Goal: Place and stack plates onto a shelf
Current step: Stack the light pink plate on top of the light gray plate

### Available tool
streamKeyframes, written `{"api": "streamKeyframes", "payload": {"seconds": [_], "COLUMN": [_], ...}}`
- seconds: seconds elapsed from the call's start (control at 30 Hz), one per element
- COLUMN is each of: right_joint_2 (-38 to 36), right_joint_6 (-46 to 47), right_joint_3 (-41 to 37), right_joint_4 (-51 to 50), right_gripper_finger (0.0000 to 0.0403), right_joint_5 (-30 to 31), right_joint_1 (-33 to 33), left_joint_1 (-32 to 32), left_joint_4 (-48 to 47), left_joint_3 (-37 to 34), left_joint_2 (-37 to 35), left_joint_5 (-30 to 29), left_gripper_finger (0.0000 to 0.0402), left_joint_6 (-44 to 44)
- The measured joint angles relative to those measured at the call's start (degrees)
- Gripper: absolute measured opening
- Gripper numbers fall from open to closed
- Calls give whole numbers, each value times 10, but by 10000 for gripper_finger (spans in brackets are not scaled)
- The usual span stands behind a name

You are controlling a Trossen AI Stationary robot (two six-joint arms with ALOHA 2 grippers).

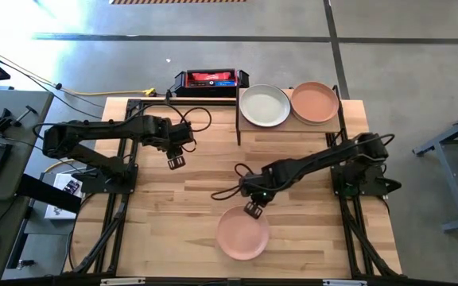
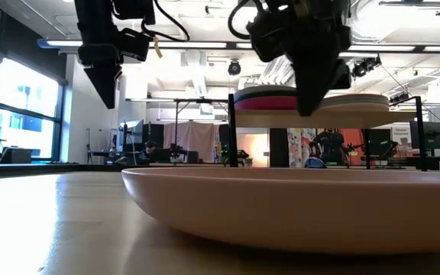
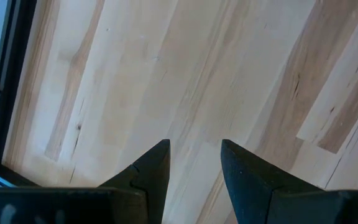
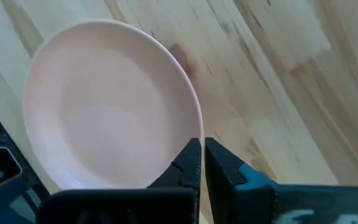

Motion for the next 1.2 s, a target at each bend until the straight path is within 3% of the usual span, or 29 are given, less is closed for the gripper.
{"api": "streamKeyframes", "payload": {"seconds": [0.27,0.43,0.67,1.2], "right_joint_2": [2,2,14,96], "right_joint_6": [1,34,35,39], "right_joint_3": [0,0,0,0], "right_joint_4": [23,20,23,34], "right_gripper_finger": [10,62,135,144], "right_joint_5": [3,-5,36,20], "right_joint_1": [0,0,12,36], "left_joint_1": [0,0,0,0], "left_joint_4": [0,0,0,0], "left_joint_3": [0,0,0,0], "left_joint_2": [0,0,0,0], "left_joint_5": [0,0,0,0], "left_gripper_finger": [131,131,131,131], "left_joint_6": [0,0,0,0]}}
